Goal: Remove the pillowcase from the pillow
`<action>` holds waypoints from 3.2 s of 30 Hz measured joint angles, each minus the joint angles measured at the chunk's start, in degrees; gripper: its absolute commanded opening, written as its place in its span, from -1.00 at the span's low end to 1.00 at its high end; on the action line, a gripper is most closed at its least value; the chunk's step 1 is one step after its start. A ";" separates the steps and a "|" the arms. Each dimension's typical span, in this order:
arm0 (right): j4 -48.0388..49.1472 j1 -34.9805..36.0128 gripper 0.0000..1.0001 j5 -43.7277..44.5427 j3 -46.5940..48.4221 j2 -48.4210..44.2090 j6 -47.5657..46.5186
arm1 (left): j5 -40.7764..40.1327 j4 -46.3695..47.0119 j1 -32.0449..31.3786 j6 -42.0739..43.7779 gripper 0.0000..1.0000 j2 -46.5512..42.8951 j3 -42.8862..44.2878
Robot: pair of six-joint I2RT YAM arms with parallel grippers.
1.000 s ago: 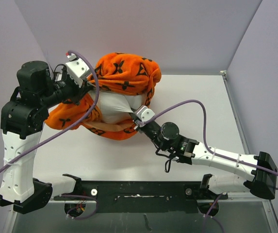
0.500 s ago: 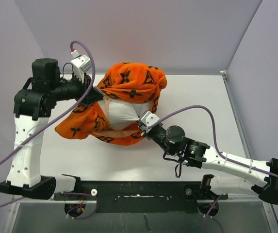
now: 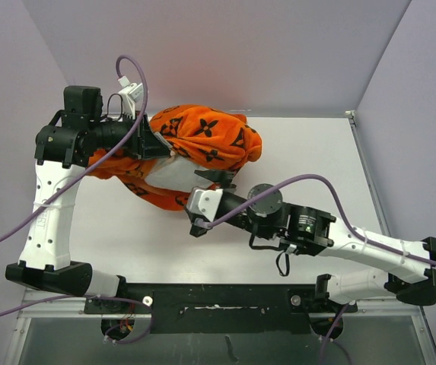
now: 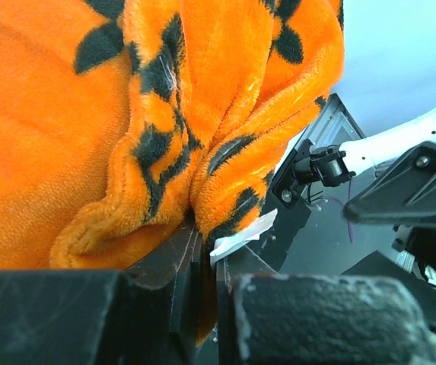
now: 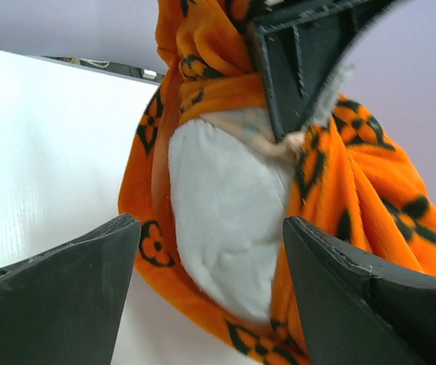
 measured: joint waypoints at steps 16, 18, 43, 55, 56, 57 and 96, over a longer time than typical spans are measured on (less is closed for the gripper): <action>-8.59 -6.88 0.71 -6.71 10.67 13.86 -11.76 | 0.52 -0.59 -0.46 -0.15 -1.00 0.00 2.86; -8.37 -6.86 0.71 -6.82 11.87 14.58 -13.66 | 0.50 -0.68 -0.46 -0.13 -1.00 0.00 2.86; -3.10 -16.48 -0.75 -14.78 17.20 25.07 -20.04 | 3.10 -3.23 2.19 -2.08 -1.00 0.68 8.37; 7.30 -14.95 -1.00 -12.85 8.94 21.29 -15.04 | 13.57 -10.88 19.89 -0.44 -1.00 5.09 20.11; 8.39 -14.88 -1.00 -12.68 7.58 20.09 -13.81 | 14.67 -11.56 22.03 0.39 -1.00 5.35 21.42; 9.27 -14.86 -1.00 -12.57 6.32 18.78 -12.39 | 15.28 -12.02 23.76 1.27 -1.00 5.38 22.32; -1.86 -8.35 -1.00 -9.01 -1.46 2.69 20.44 | -14.03 25.27 1.64 5.68 0.96 -1.33 -9.70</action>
